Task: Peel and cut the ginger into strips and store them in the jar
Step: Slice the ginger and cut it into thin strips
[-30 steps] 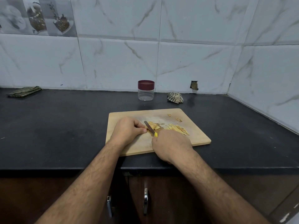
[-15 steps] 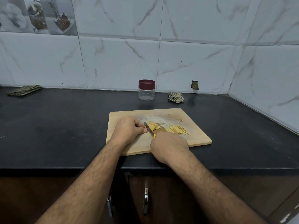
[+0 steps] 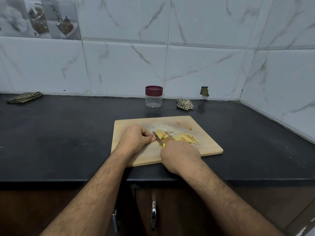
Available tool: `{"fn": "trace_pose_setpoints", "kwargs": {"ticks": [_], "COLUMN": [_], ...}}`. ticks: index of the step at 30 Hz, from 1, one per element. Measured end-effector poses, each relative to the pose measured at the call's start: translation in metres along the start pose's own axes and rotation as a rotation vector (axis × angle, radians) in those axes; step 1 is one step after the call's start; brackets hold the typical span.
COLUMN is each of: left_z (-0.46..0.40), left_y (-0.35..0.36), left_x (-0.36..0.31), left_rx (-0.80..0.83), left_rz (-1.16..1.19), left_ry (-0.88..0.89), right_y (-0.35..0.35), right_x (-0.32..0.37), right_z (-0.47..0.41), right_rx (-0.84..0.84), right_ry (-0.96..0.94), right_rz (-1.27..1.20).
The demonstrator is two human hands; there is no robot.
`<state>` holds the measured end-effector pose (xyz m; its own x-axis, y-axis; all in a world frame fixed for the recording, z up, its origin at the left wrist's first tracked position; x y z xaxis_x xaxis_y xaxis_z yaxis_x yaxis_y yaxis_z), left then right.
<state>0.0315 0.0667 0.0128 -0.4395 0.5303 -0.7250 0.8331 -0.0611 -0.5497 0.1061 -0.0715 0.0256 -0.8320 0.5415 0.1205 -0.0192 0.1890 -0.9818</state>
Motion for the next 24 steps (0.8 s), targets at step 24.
{"fn": "trace_pose_setpoints", "kwargs": {"ticks": [24], "left_z": [0.0], "left_y": [0.001], "left_x": [0.0], "left_rx": [-0.003], "left_rz": [-0.04], "left_ry": [0.001], "right_y": [0.008], "right_x": [-0.011], "right_z": [-0.01], "right_rx": [0.075], "right_ry": [0.056], "right_rz": [-0.172]}}
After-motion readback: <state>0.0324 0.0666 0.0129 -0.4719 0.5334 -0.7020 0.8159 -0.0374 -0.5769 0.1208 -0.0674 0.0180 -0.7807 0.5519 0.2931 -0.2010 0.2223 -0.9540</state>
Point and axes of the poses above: each hand's wrist, its own z-axis away from the middle knuckle, its own y-axis out of the palm, x = y × z, the point moved 9 cm from there along -z, towards the middle knuckle, and after that the axes turned 15 degrees about -x, right-handed, at the moved point
